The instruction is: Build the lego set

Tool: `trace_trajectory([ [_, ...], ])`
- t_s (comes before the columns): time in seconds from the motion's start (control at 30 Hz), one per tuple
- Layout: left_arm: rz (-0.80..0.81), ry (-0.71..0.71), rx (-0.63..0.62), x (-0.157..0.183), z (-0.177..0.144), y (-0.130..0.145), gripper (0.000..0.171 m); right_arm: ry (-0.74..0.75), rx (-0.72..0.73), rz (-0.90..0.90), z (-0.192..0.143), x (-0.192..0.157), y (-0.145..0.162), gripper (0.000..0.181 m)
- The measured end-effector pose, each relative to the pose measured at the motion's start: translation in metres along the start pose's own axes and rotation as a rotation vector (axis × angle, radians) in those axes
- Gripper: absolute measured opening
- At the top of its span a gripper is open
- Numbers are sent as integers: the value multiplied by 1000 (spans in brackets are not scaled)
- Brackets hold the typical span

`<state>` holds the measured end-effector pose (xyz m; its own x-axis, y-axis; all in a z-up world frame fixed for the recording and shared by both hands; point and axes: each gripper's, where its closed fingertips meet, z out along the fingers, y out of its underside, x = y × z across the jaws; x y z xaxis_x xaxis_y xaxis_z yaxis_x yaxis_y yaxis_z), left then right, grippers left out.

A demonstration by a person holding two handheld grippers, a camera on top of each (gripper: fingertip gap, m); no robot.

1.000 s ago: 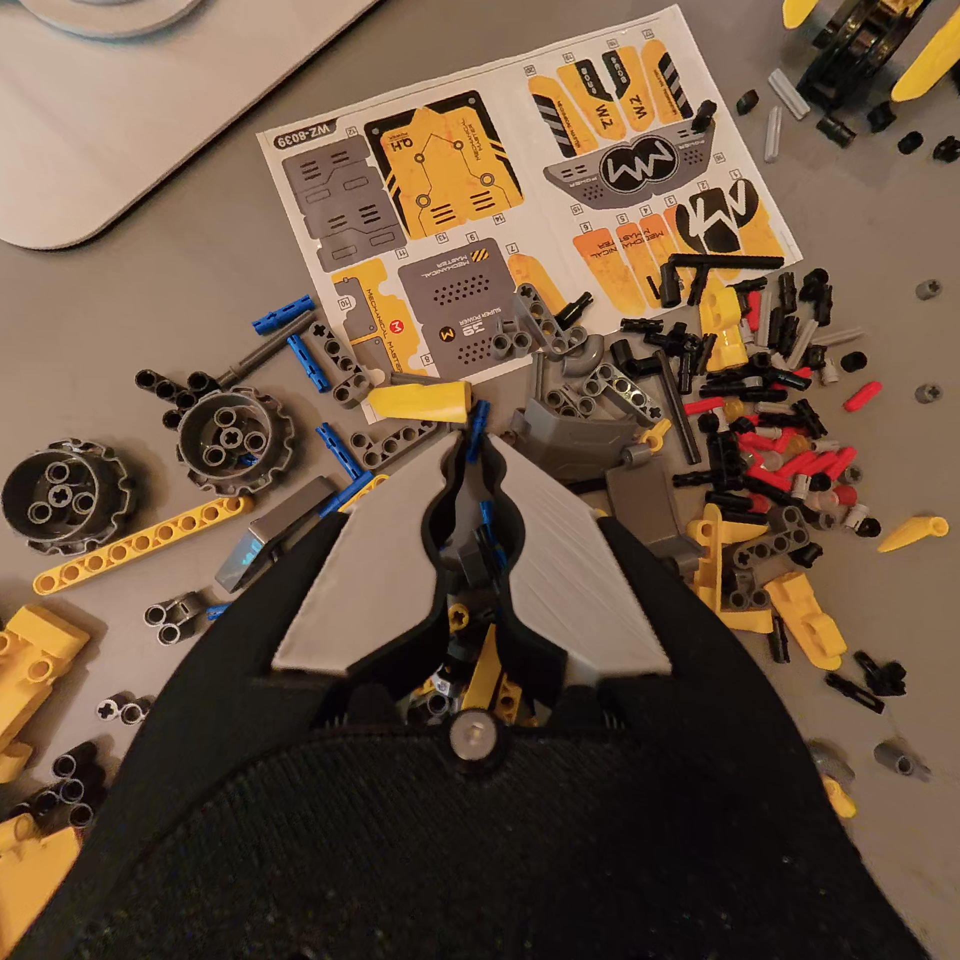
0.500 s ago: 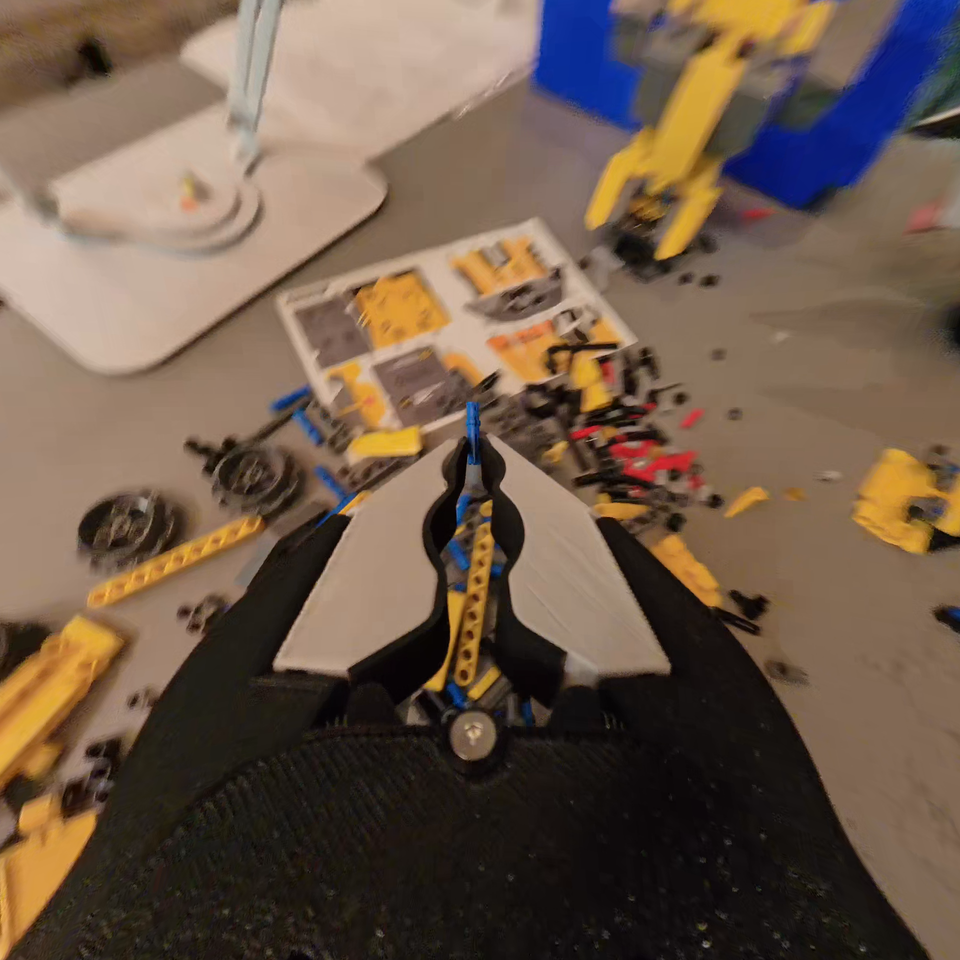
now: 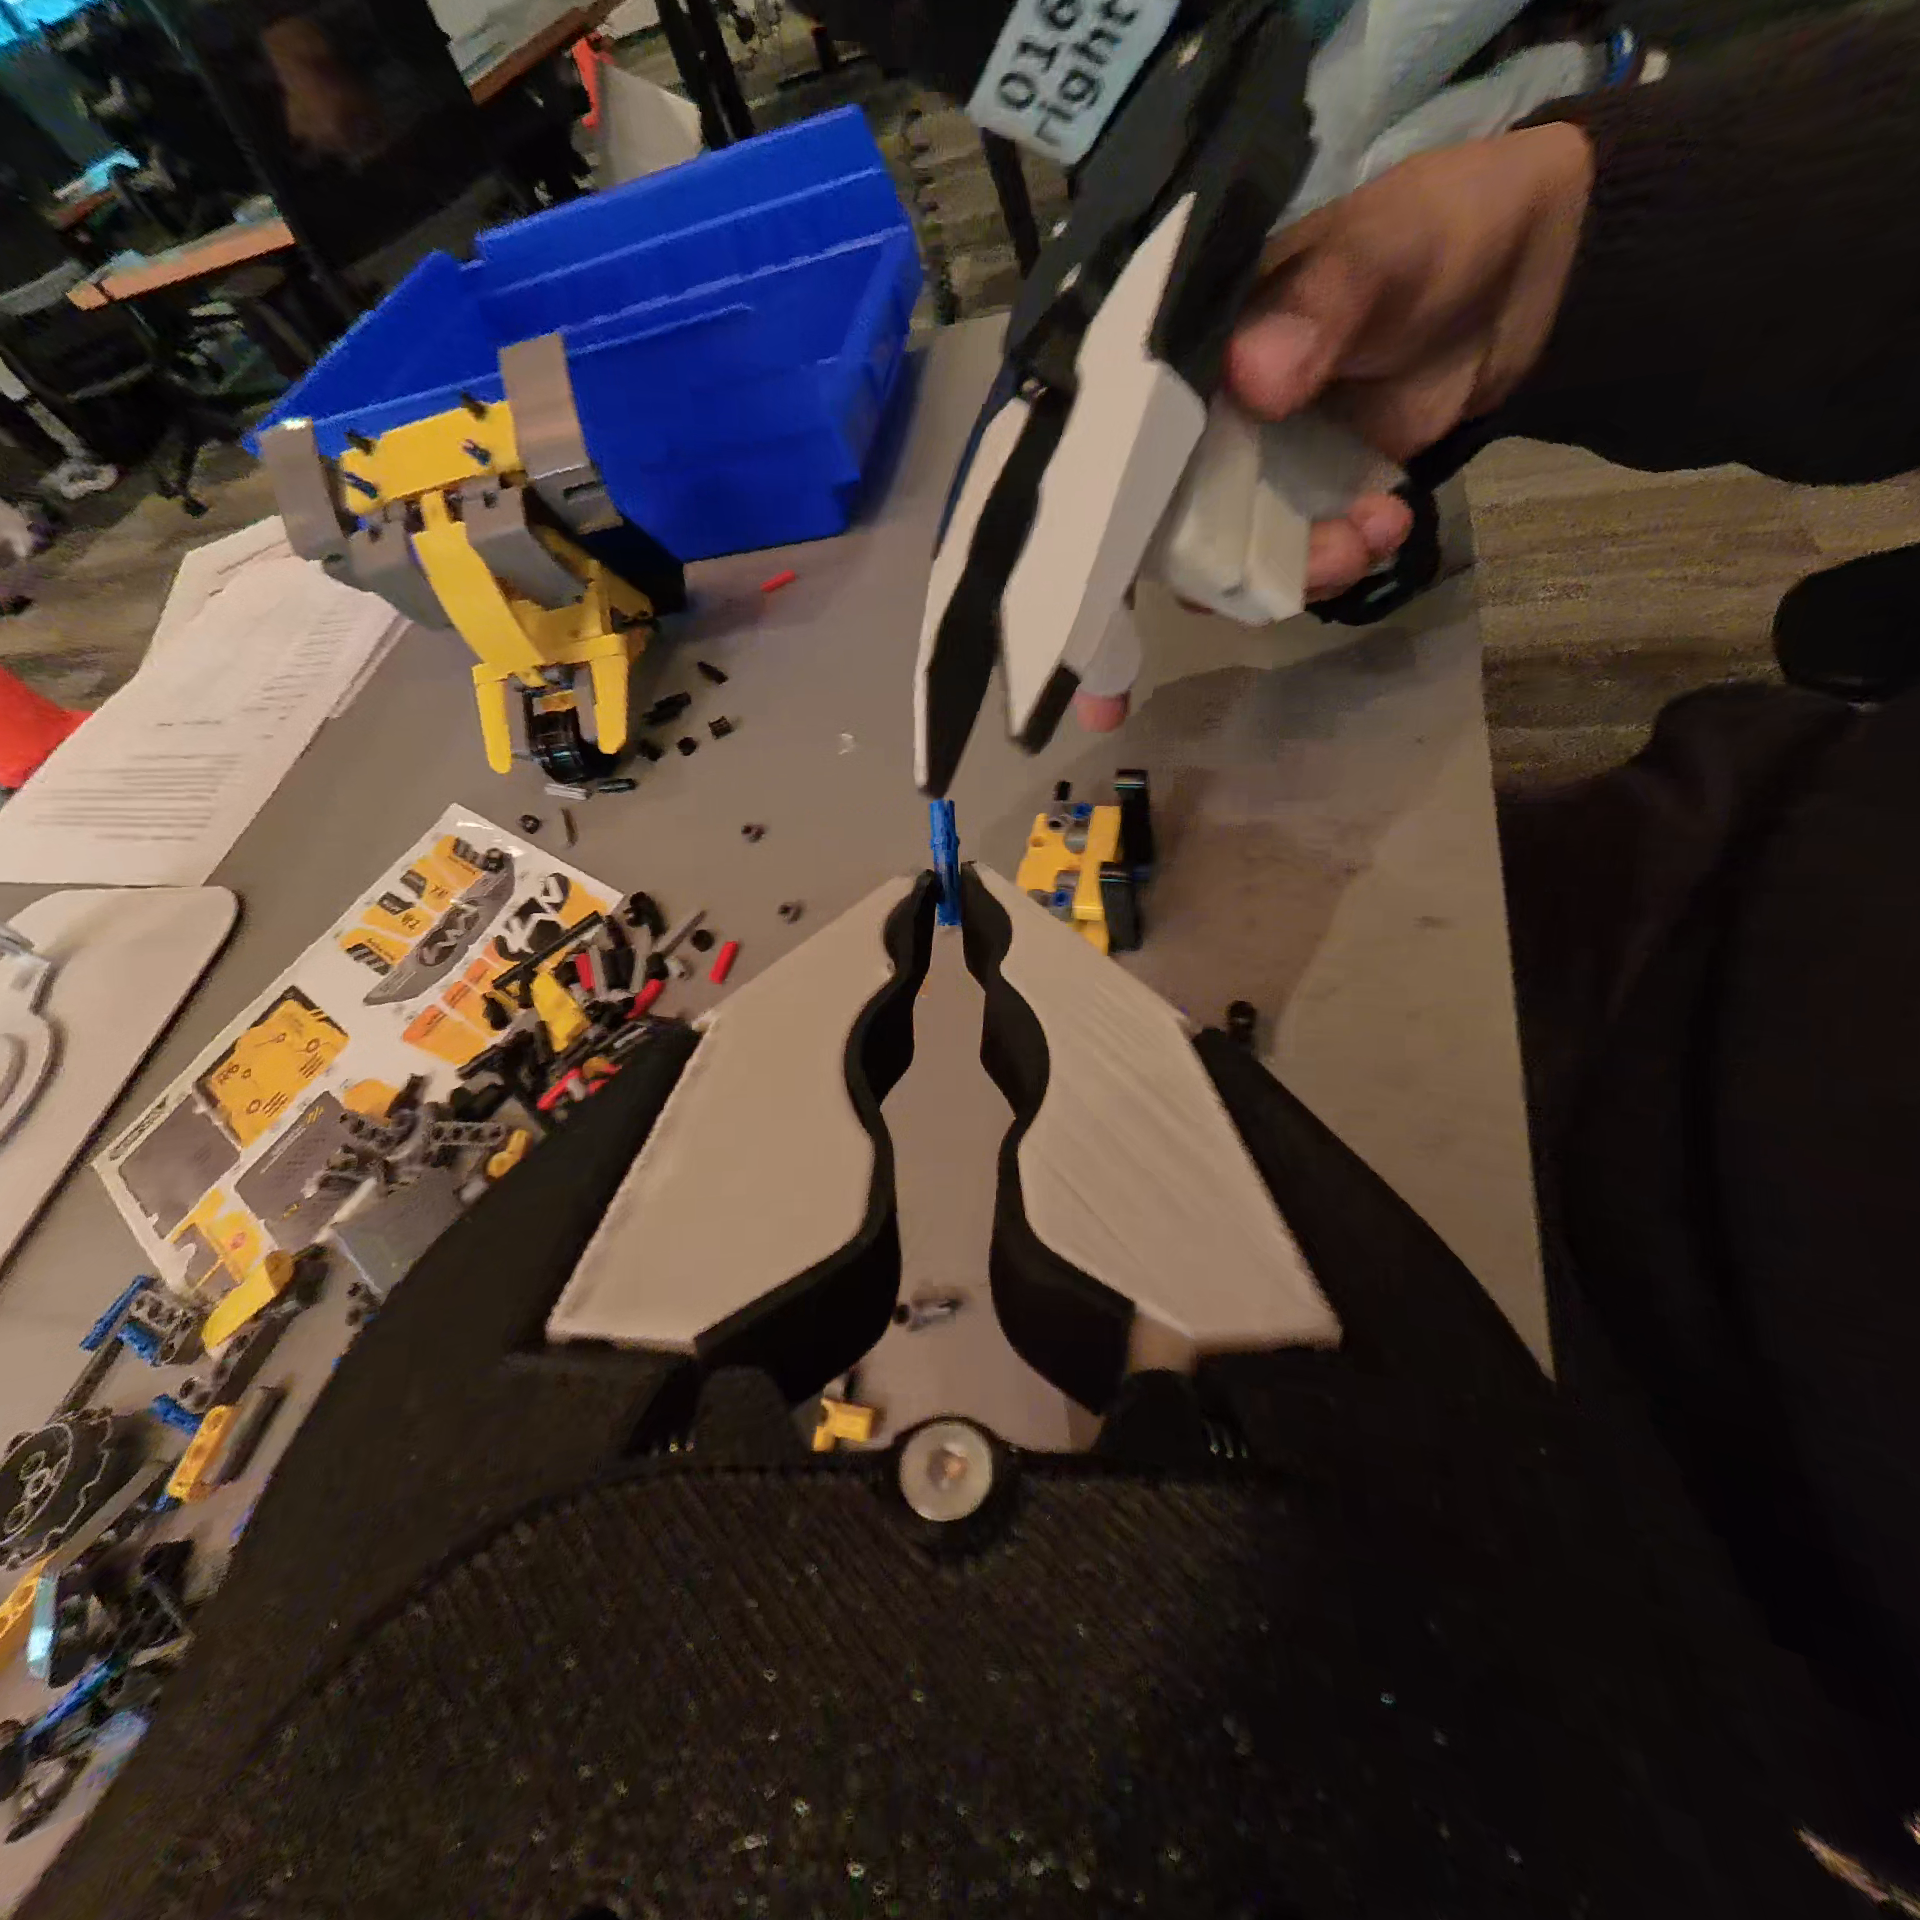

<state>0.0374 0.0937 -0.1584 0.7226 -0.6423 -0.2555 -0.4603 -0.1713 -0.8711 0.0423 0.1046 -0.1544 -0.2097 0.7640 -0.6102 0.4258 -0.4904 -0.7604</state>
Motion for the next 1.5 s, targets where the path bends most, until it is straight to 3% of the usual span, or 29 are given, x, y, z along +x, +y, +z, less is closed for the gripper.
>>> trace_trajectory([
  [0.1, 12, 15, -33, 12, 1, 6, 3, -44, -7, 51, 7, -4, 6, 25],
  [0.23, 23, 16, -30, 17, 0, 8, 3, 17, -46, -39, 13, -1, 14, 1],
  [0.43, 21, 10, -5, 18, -1, 7, 3, 25, -87, -59, 14, -8, 19, 15],
  [0.67, 33, -3, -1, 19, -1, 7, 0, -7, -98, -34, 19, -13, 24, 3],
  [0.87, -66, -55, -53, 8, -3, 23, 0, 71, -61, -96, 11, -12, 17, 13],
  [1.07, -257, -165, -57, -12, -24, 54, 3, 202, -43, -253, 5, -18, 31, 27],
  [1.27, -395, -221, -3, -21, -52, 62, 10, 310, -106, -406, 8, -20, 55, 31],
  [1.5, -501, -355, -27, -26, -122, 83, 29, 302, -140, -520, 27, -39, 74, 31],
])
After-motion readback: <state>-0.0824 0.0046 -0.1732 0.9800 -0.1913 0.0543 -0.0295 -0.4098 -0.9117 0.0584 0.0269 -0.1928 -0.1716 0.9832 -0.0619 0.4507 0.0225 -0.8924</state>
